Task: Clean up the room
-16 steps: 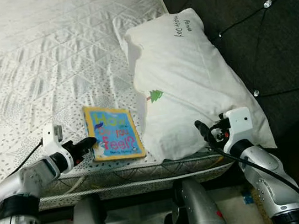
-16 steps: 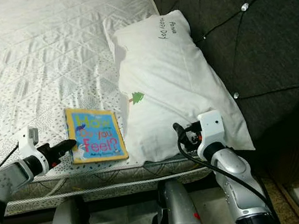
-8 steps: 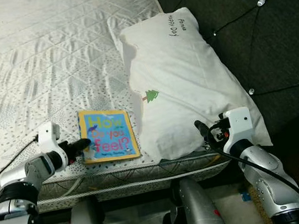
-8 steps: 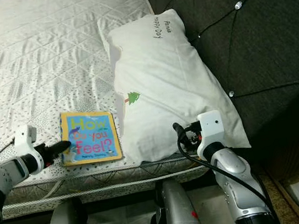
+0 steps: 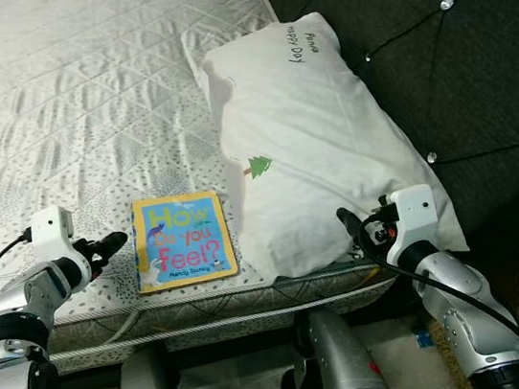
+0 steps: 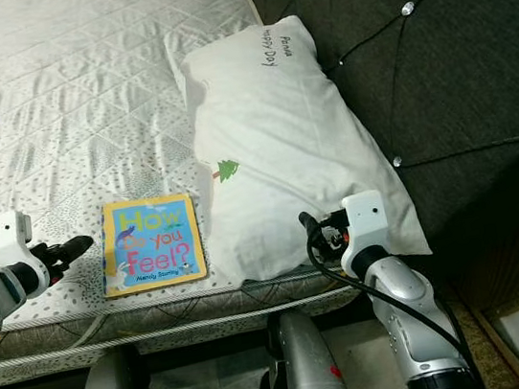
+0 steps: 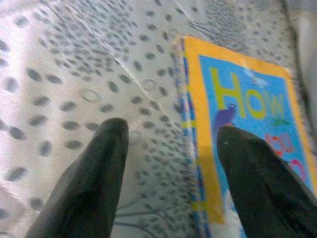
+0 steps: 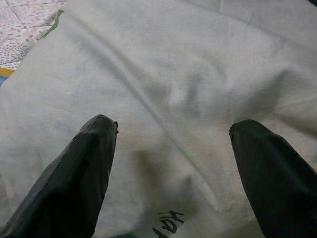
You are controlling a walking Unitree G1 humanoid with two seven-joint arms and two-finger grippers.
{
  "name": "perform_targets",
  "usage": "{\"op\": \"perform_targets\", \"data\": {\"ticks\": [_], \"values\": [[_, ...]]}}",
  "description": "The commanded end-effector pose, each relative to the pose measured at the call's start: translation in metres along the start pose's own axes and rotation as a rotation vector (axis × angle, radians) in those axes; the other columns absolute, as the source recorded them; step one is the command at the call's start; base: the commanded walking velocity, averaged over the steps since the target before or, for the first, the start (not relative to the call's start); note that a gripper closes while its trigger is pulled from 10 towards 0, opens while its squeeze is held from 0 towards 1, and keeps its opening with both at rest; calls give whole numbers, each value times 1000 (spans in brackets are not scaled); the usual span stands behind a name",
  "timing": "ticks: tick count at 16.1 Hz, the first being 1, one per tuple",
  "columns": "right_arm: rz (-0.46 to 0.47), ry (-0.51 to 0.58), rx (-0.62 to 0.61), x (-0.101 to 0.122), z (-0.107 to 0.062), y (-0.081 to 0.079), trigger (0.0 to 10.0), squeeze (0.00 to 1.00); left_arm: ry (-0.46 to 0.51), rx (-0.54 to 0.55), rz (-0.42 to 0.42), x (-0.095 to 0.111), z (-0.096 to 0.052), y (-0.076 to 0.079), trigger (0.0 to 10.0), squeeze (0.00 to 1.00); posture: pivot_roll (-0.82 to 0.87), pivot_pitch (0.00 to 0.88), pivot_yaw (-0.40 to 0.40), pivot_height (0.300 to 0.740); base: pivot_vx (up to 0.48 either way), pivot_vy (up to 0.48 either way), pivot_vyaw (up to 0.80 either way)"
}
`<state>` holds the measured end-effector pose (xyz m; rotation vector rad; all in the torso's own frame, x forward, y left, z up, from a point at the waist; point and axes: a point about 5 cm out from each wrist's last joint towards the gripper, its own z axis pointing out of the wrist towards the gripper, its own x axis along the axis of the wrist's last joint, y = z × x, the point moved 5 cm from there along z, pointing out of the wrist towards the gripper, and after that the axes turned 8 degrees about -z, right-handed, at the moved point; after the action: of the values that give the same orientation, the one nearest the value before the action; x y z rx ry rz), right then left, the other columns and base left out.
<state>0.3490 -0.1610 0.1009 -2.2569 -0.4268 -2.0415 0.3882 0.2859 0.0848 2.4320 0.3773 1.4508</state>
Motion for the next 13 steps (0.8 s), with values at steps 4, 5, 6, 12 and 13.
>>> {"op": "perform_targets", "data": {"ticks": [4,5,6,12,13], "values": [[4,-4,-19,-3,0,3,10000,0,123,-1,52,13,7,17,10000,1000,-73,145,-156,567,0,0,0],[6,-3,-18,-3,1,2,10000,0,132,-23,64,11,8,23,10000,1000,-71,145,-154,567,0,0,0],[9,-3,-18,-3,1,2,10000,0,143,-38,80,7,10,29,10000,1000,-68,144,-153,567,0,0,0],[22,4,-25,-3,3,1,10000,0,264,-152,55,-31,-12,86,10000,1000,-45,139,-135,567,0,0,0],[26,9,-27,-2,4,1,10000,0,257,-166,41,-45,-20,96,10000,1000,-32,137,-133,567,0,0,0]]}}
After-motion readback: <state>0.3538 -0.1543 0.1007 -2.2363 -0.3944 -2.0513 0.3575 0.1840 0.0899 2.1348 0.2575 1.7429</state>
